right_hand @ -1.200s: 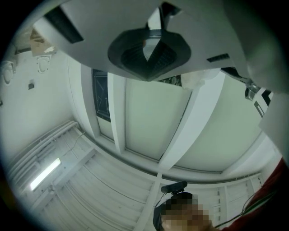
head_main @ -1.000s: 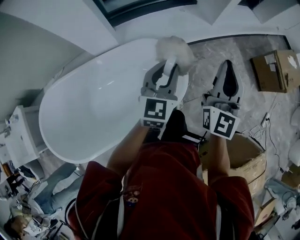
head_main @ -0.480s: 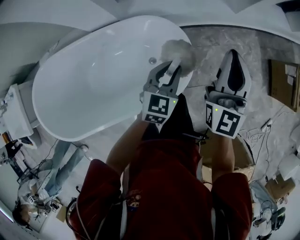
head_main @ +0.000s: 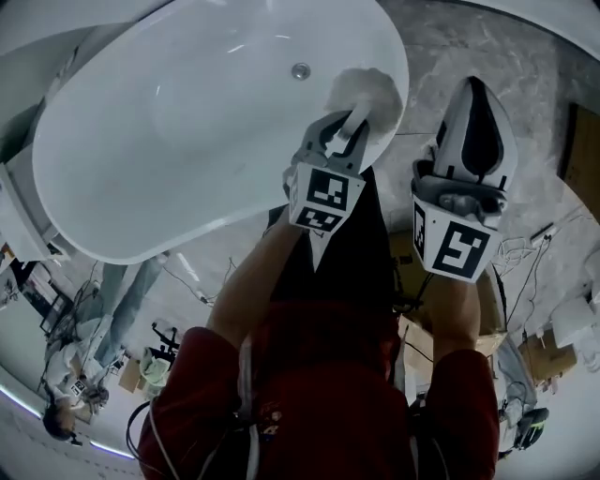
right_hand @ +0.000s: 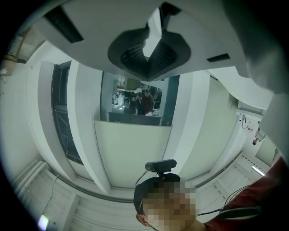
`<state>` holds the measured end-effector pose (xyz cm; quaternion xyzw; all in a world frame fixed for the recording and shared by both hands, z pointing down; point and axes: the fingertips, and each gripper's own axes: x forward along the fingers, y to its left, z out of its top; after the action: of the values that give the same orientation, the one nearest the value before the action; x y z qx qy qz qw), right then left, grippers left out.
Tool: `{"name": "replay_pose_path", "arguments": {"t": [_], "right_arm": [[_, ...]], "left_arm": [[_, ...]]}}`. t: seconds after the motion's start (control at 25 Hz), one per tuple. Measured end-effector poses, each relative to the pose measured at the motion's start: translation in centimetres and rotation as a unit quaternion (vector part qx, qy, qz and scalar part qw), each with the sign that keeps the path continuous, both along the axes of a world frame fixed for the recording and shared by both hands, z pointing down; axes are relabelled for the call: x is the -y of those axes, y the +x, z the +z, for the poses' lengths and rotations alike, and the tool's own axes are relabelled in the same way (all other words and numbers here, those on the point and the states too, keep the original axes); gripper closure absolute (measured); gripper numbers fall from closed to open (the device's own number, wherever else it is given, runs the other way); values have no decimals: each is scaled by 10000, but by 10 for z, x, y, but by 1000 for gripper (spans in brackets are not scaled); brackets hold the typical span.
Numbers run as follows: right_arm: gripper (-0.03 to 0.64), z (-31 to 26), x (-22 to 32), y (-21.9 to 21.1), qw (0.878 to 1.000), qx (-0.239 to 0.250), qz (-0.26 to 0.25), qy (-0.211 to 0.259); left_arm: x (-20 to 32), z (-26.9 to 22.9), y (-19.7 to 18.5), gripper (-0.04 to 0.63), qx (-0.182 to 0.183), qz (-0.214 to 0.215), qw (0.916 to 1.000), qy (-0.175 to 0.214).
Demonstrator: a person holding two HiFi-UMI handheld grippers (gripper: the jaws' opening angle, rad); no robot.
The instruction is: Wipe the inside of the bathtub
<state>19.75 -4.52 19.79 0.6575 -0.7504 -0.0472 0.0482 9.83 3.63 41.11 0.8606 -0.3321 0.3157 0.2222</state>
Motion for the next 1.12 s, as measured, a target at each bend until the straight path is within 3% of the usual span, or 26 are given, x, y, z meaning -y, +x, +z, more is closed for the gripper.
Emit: {"name": "replay_pose_path", "arguments": {"t": [0.32, 0.52, 0.8, 1.12], "right_arm": [[604, 88, 5, 5, 9988, 5, -215, -445], [604, 115, 15, 7, 9979, 88, -278, -578], [604, 162, 34, -9, 9959, 112, -576, -695], [604, 197, 46, -29, 9938, 161, -842, -710]], "left_arm": [[-25, 120, 6, 503, 383, 298, 9931, -1068], [-27, 154, 11, 503, 626, 646, 9894, -1142], [-15, 210, 1, 503, 756, 415, 9872, -1344], [-12, 300, -29, 503, 1272, 389, 9772, -1657]]}}
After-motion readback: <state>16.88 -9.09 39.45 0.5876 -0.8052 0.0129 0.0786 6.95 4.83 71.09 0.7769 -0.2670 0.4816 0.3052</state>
